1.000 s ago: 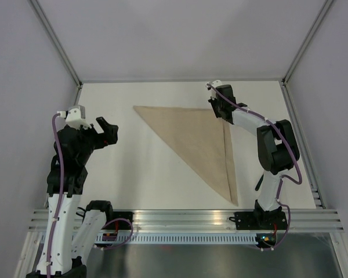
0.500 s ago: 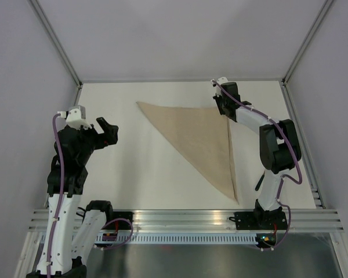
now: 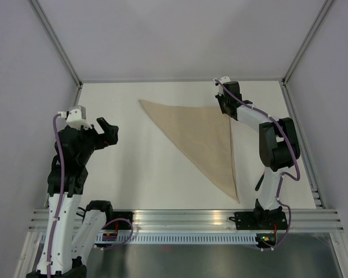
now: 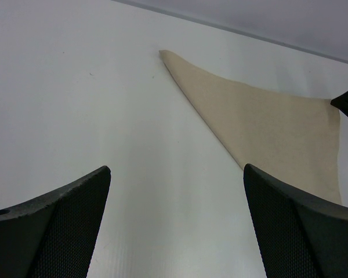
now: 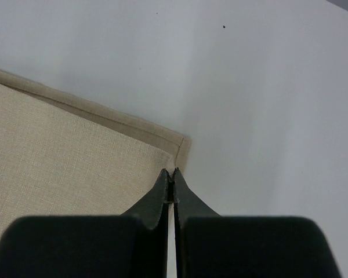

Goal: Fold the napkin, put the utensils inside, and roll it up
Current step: Fold the napkin at the center of the board.

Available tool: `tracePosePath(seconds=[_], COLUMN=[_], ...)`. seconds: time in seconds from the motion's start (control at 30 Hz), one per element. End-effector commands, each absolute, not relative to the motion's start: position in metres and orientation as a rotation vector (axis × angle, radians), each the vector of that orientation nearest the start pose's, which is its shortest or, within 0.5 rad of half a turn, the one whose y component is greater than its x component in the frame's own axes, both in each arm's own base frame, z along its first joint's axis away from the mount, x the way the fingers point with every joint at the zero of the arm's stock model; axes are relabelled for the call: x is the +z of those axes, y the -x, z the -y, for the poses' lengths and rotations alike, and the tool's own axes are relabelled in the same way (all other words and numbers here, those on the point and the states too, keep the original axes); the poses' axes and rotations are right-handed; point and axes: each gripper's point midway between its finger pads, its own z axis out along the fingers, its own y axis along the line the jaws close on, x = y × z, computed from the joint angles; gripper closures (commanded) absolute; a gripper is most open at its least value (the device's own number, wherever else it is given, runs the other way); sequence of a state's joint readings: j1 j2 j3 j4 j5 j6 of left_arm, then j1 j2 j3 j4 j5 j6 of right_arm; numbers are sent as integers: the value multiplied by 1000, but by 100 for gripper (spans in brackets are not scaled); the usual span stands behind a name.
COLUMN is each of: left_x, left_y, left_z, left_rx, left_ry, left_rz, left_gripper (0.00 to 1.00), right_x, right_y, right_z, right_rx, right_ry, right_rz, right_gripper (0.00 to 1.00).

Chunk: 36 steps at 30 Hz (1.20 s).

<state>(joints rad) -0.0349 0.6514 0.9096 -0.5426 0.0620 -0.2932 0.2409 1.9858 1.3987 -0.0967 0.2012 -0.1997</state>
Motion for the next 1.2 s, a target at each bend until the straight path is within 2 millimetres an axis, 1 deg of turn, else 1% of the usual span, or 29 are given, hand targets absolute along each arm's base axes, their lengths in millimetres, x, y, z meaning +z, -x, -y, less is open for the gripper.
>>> tracePosePath(seconds=[0.0, 0.33, 0.97, 1.17], left_x=[297, 296, 295, 295], left_y=[-261, -261, -261, -261], left_z=[32, 32, 32, 32], left_rx=[-271, -268, -264, -266], left_ry=[152, 152, 148, 147], left_rz=[-1808, -1810, -1814, -1813], left_gripper=[1, 1, 1, 0], right_x=[98, 102, 96, 89], right_y=[-537, -540, -547, -548], right_z=[-76, -73, -61, -54], right_rx=[-248, -250, -275, -304], right_ry=[360, 346, 315, 301], right_rz=[-2172, -2167, -2176, -2192], right_gripper=[100, 100, 100, 100])
